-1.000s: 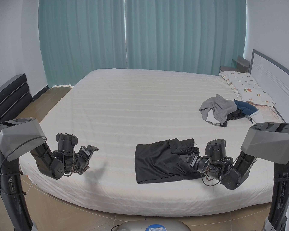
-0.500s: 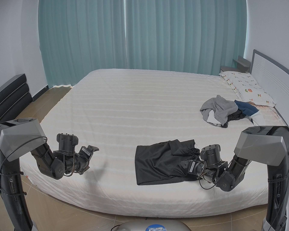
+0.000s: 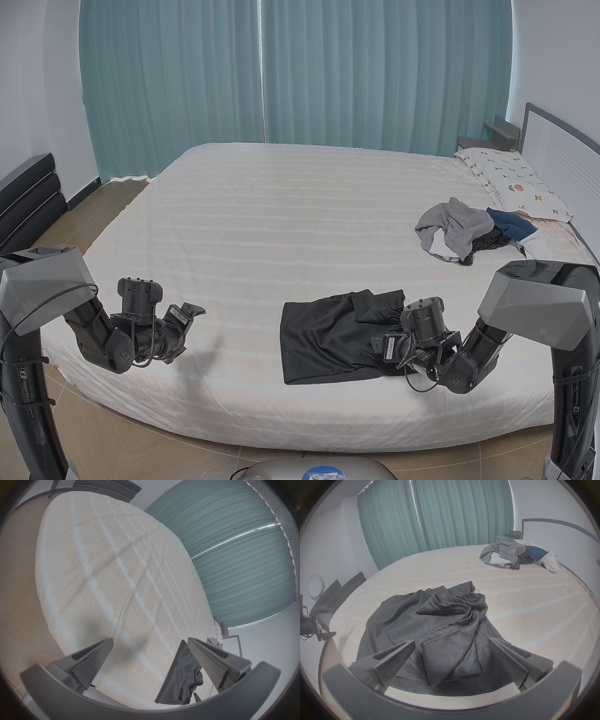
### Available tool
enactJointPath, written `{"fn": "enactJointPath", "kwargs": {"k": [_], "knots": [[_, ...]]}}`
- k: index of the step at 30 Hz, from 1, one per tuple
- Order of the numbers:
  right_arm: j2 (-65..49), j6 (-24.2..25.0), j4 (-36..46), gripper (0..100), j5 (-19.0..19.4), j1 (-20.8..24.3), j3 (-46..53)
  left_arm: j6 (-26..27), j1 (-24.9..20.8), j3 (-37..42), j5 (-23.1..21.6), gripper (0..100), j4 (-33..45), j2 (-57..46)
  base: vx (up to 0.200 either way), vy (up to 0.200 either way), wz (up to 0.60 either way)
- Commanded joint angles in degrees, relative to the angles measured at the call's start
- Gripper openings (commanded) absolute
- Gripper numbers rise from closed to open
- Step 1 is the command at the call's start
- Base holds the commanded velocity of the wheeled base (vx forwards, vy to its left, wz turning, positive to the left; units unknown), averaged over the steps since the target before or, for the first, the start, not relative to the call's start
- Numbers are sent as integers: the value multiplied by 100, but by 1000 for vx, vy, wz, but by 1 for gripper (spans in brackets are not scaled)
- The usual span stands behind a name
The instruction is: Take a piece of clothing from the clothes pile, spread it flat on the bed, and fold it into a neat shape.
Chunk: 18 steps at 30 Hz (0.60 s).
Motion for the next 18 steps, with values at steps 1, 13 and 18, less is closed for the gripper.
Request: {"fn": "enactJointPath", "kwargs": {"k": [1, 13, 18], "knots": [[94, -144, 353, 100, -23, 1, -350, 7, 1, 11, -2, 100, -2, -4, 0, 0, 0], [410, -161, 1127, 100, -217, 27, -1036, -2, 1, 11, -2, 100, -2, -4, 0, 0, 0], [357, -328, 1127, 100, -234, -140, -895, -2, 1, 11, -2, 100, -2, -4, 0, 0, 0]]}}
